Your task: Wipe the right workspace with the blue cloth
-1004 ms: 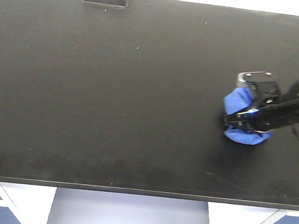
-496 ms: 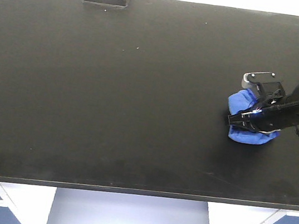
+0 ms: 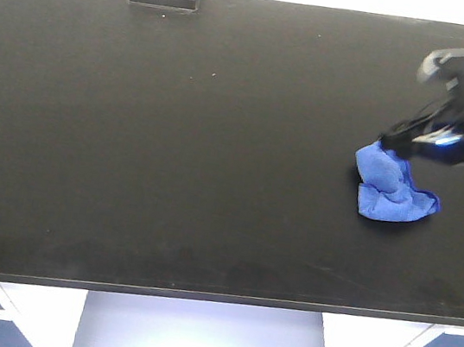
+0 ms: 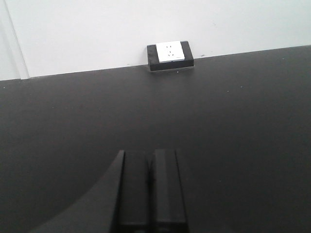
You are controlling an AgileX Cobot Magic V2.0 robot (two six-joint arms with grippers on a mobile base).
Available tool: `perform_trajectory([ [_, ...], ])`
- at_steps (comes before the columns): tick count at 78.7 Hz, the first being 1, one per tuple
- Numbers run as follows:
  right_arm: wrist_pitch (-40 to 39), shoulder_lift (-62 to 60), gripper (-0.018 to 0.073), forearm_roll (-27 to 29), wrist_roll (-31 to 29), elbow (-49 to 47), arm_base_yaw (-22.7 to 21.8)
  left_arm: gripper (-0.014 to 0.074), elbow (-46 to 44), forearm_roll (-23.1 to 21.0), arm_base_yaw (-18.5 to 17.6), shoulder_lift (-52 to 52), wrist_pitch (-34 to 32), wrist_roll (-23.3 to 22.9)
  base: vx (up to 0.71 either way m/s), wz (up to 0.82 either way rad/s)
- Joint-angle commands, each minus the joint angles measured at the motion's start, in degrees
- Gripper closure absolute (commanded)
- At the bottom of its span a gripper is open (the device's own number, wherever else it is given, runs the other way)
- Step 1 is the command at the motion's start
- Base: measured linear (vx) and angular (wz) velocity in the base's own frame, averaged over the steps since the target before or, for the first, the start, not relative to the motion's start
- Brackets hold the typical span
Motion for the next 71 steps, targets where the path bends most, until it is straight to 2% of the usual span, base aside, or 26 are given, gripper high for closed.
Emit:
perform_trajectory([
  [1,0.4,-8.6,0.0141,0.0,1.4,-1.4,-0.2,0.0603,-1.6,0.0,-0.3,-0.6,-4.8,-0.1,0.00,0.00],
  [6,1.3,-12.7,0.0235,0.0,2.3,-1.4,-0.2,0.0603,-1.6,0.0,-0.3,-0.6,-4.8,-0.1,0.00,0.00],
  [18,3.7,-22.5,0.0571,0.0,2.4,-1.4,-0.2,0.0603,-1.6,0.0,-0.3,-0.6,-4.8,-0.1,0.00,0.00],
  [41,6.0,-33.9,0.0567,0.0,2.6,-1.4,-0.2,0.0603,-1.6,0.0,-0.3,-0.6,-4.8,-0.1,0.00,0.00],
  [71,6.1,-39.2,0.0567,0.0,2.3,-1.4,-0.2,0.0603,-1.6,0.0,-0.3,-0.6,-4.8,-0.1,0.00,0.00],
])
